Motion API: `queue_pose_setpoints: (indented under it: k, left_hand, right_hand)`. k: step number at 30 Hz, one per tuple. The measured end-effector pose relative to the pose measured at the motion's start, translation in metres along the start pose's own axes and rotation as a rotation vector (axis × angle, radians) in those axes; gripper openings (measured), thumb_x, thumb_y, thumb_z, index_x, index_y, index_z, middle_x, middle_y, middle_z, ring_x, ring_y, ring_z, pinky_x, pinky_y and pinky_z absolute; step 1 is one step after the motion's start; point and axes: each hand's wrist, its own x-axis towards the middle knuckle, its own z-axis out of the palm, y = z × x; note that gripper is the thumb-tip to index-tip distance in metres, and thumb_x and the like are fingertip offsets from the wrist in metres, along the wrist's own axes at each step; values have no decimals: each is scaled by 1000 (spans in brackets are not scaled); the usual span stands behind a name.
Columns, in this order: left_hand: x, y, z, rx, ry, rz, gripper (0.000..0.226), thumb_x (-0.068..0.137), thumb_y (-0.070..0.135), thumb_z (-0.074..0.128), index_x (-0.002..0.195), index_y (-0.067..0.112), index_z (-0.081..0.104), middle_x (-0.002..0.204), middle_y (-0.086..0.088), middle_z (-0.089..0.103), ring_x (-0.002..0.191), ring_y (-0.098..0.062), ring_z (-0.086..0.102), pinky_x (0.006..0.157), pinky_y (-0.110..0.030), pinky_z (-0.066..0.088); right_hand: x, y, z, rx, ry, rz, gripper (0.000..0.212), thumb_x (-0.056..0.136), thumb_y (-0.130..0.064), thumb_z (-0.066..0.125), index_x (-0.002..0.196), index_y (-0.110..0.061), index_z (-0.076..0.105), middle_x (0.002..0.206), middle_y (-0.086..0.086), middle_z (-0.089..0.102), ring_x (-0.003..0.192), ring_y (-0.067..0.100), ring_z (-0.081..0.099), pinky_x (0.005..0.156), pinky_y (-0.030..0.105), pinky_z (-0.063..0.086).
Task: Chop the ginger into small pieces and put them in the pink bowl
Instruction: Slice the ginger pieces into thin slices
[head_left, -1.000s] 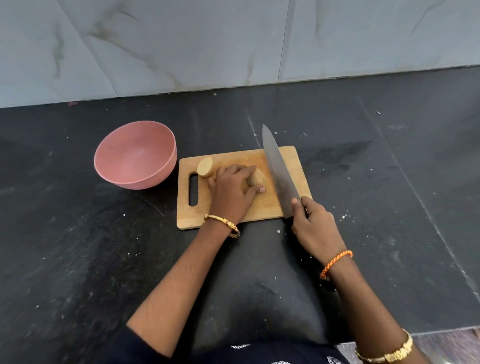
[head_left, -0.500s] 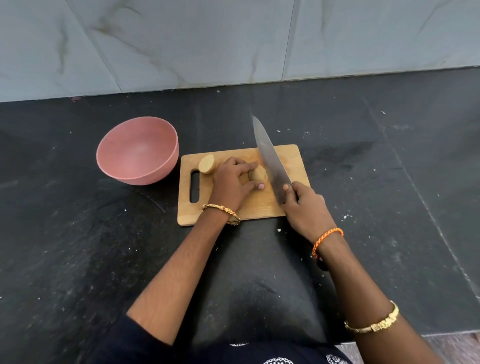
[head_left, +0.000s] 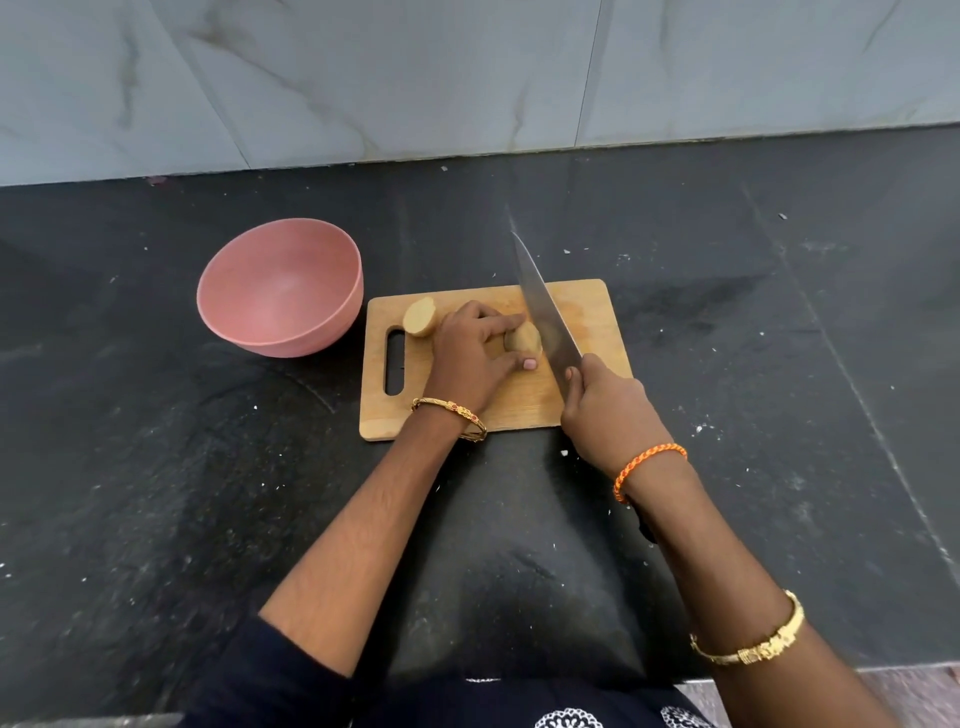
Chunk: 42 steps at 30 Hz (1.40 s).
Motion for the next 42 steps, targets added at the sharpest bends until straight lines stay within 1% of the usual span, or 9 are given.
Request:
queue_pose_setpoints:
  k: [3, 9, 13, 17, 23, 28, 33, 35, 42]
  left_hand:
    - [-1, 0, 0, -2, 13, 10, 54, 60, 20, 83, 111, 15, 67, 94, 5, 54, 99, -24, 53, 92, -46, 45]
    - [-1, -1, 1, 2, 14, 7, 54, 61, 20, 83, 112, 15, 67, 96, 2, 57, 99, -23, 53, 92, -45, 45]
    - [-1, -1, 1, -4, 12, -13, 54, 62, 21, 83, 113, 17, 66, 100, 2, 59, 103, -23, 53, 95, -45, 44]
    - [-2, 1, 0, -29, -1, -47, 54, 63, 19, 82, 114, 16, 65, 102, 2, 59, 105, -21, 52, 97, -43, 43]
    - [-3, 6, -3, -30, -27, -60, 55, 63, 16, 82, 115, 13, 64, 102, -1, 58, 103, -20, 54, 97, -39, 45]
    - [-3, 8, -3, -28, -22, -56, 55, 62, 14, 83, 114, 12, 65, 102, -1, 58, 97, -14, 53, 93, -31, 46]
    - [-3, 9, -4, -52, -22, -62, 55, 61, 12, 83, 113, 10, 65, 103, -3, 59, 93, -9, 50, 86, -21, 42]
    - [-3, 9, -4, -58, -21, -65, 55, 61, 11, 83, 113, 10, 65, 103, -3, 59, 93, -9, 50, 85, -19, 41]
    - [-3, 8, -3, -41, -10, -57, 54, 61, 12, 83, 112, 11, 66, 101, -3, 59, 97, -16, 53, 90, -28, 45]
  right_hand:
    - [-7, 2, 1, -20, -16, 8, 21, 101, -28, 32, 91, -12, 41, 76, 10, 44, 74, 33, 48, 69, 36, 44]
    - [-37, 11, 1, -81, -49, 49, 20, 101, -30, 30, 89, -14, 35, 66, 4, 38, 71, 32, 47, 68, 36, 44]
    - [-56, 20, -13, -101, -102, 82, 25, 100, -32, 31, 95, -13, 46, 84, 15, 58, 81, 36, 59, 75, 42, 51]
    - [-68, 22, -34, -50, -96, 65, 28, 100, -32, 32, 89, -14, 50, 79, 13, 59, 73, 31, 59, 63, 32, 44]
    - [-26, 15, -32, 47, -42, 55, 29, 100, -29, 34, 90, -10, 53, 91, 17, 59, 85, 31, 55, 65, 29, 37]
    - [4, 3, -21, 98, -62, 40, 26, 100, -30, 34, 85, -15, 49, 94, 15, 56, 80, 28, 51, 70, 30, 39]
    - [14, -4, -18, 98, -83, 30, 28, 100, -30, 33, 102, -15, 56, 102, 18, 59, 93, 31, 53, 76, 34, 44]
    - [14, -5, -18, 85, -93, 27, 31, 100, -29, 33, 110, -11, 56, 99, 16, 57, 90, 29, 52, 76, 34, 43]
    - [13, -8, -14, -18, -52, 3, 30, 101, -26, 32, 108, -7, 54, 88, 12, 51, 80, 26, 46, 72, 30, 37]
